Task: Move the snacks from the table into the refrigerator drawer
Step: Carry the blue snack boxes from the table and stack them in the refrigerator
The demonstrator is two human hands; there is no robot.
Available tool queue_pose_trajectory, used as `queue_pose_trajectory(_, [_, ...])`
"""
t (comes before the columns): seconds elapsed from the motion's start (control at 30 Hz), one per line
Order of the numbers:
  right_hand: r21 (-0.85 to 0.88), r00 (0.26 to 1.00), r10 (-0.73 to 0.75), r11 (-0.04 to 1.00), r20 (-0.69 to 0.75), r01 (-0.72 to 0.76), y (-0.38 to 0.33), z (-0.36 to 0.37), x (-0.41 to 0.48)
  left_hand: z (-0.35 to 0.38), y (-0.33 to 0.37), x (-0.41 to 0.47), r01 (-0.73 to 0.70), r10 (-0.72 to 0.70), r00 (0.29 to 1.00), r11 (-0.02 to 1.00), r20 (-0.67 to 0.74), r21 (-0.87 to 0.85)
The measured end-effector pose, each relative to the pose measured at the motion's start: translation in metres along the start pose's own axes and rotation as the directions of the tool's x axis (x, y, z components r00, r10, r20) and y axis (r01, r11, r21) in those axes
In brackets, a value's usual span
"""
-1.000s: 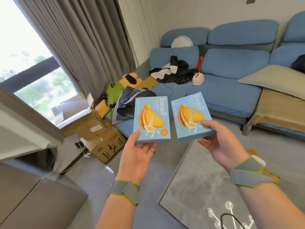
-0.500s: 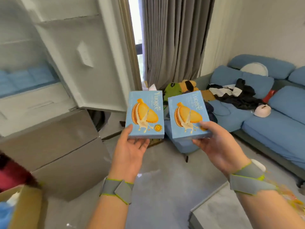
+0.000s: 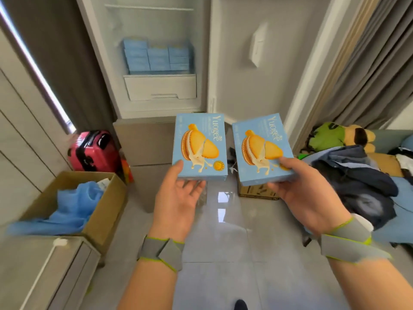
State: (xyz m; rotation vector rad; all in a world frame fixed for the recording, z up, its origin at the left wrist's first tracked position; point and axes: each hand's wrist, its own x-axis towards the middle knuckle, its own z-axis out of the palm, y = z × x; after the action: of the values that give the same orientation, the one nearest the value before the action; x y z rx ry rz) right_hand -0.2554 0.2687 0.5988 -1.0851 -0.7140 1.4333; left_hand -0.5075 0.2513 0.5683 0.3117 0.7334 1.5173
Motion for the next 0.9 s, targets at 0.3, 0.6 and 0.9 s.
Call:
queue_pose_trajectory(0.3, [0.039,0.969,0.099,0.993,0.226,-0.111,0.02,0.074,0.111,-0.007,0.055,0.062,-0.159,0.16,0.982,0.987,-0.104,0.023])
queue_pose_trajectory(0.6, [0.101,0.932,0.073,0.988,0.356,-0.115,-0.012,0.121,0.22,0.041,0.089,0.155,-0.28,0.286,0.948,0.958,-0.14,0.061])
queue_pose_trajectory(0.9, [0.071,0.905,0.129,0.983,0.405,-0.172,-0.004,0.173,0.3,0.025,0.121,0.224,-0.314,0.32,0.926,0.948,-0.201,0.059])
